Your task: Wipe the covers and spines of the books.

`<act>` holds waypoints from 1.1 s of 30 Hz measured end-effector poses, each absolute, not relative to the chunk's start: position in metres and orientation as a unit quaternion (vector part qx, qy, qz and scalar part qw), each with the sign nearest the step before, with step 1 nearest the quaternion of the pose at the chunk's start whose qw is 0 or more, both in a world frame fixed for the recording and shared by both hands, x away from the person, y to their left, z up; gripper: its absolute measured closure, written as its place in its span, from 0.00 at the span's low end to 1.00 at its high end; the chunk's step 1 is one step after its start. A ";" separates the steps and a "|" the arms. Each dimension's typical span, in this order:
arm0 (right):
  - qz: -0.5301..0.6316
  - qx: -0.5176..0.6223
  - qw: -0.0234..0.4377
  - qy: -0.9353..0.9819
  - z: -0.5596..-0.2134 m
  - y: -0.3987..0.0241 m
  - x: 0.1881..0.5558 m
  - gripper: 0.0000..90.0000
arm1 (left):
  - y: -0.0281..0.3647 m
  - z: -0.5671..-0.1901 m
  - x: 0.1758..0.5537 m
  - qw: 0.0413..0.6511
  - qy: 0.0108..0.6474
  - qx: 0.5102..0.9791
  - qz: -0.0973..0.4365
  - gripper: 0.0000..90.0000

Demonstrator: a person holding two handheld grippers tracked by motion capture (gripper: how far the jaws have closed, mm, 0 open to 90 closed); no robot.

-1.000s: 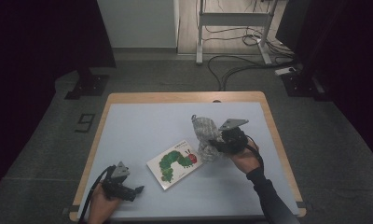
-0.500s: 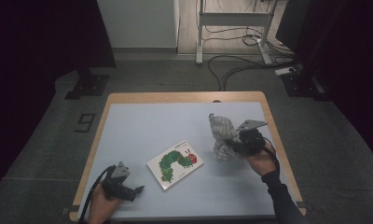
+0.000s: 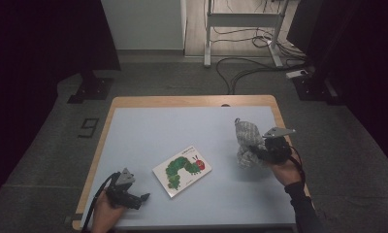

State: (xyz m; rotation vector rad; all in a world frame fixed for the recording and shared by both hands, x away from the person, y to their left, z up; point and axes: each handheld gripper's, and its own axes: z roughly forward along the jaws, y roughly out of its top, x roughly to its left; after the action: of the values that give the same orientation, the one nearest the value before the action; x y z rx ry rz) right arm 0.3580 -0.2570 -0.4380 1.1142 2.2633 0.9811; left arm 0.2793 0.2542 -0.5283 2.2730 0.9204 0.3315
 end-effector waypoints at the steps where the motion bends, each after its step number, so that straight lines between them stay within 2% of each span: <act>1: 0.354 0.402 0.216 0.816 -0.438 -0.257 0.358 0.64 | 0.254 -0.528 0.279 0.327 0.351 0.868 0.127 0.00; 18: 0.332 0.421 0.200 0.820 -0.495 -0.260 0.359 0.61 | 0.254 -0.528 0.279 0.327 0.353 0.867 0.127 0.00; 26: 0.327 0.426 0.192 0.822 -0.510 -0.261 0.358 0.57 | 0.254 -0.528 0.279 0.327 0.353 0.867 0.127 0.00; 29: 0.331 0.431 0.188 0.818 -0.510 -0.263 0.358 0.49 | 0.254 -0.528 0.279 0.327 0.353 0.867 0.127 0.00; 33: 0.334 0.430 0.191 0.817 -0.504 -0.264 0.359 0.32 | 0.254 -0.528 0.279 0.327 0.353 0.867 0.127 0.00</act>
State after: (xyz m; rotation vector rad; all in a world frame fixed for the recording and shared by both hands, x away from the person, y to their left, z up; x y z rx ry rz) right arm 0.3585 -0.2642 -0.5044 1.2079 2.2943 0.9395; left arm 0.2793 0.2541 -0.5283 2.2714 0.9242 0.3330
